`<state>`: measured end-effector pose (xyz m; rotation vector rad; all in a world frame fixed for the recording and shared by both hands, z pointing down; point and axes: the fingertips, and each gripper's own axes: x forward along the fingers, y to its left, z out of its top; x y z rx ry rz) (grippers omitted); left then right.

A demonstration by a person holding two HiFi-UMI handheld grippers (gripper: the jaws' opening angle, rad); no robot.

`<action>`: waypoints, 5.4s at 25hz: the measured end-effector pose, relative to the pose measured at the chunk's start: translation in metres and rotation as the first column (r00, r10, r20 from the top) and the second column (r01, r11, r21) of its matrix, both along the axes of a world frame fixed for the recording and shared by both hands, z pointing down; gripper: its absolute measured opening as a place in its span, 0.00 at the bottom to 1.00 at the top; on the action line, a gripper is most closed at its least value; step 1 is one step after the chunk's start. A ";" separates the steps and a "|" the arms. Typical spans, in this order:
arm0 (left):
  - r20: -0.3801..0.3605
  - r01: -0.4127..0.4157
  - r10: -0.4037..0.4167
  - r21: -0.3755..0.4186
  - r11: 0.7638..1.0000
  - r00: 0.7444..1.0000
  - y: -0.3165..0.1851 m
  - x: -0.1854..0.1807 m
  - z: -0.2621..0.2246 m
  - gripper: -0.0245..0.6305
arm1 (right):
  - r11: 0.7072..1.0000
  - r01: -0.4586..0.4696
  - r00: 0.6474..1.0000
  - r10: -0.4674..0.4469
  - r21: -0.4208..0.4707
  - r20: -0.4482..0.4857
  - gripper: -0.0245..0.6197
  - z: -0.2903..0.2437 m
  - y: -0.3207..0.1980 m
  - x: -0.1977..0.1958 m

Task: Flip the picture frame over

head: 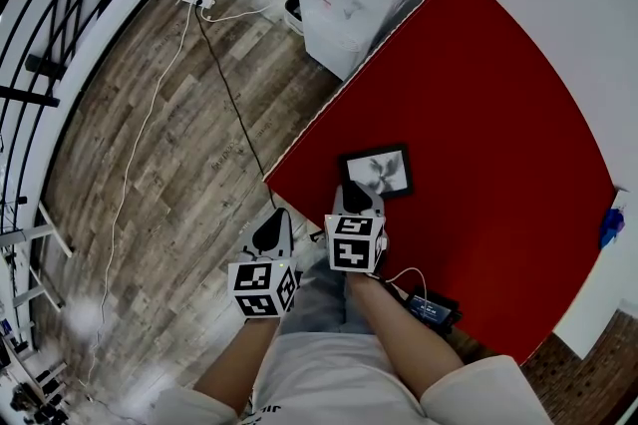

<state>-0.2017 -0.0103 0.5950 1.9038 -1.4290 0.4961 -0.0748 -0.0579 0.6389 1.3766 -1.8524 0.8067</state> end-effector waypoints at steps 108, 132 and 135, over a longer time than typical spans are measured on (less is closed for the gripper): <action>0.116 -0.389 0.391 -0.036 0.920 0.913 -0.056 0.175 0.055 0.05 | 0.999 0.019 0.984 -0.010 -0.051 0.180 0.10 0.000 -0.040 0.175; 0.104 -0.318 0.318 -0.016 0.948 0.942 -0.063 0.164 0.033 0.05 | 0.995 0.096 0.995 -0.097 0.028 0.014 0.10 -0.015 -0.029 0.175; 0.073 -0.273 0.274 -0.016 0.962 0.959 -0.056 0.158 0.011 0.05 | 0.994 0.100 0.995 -0.101 0.046 0.016 0.10 -0.037 -0.017 0.170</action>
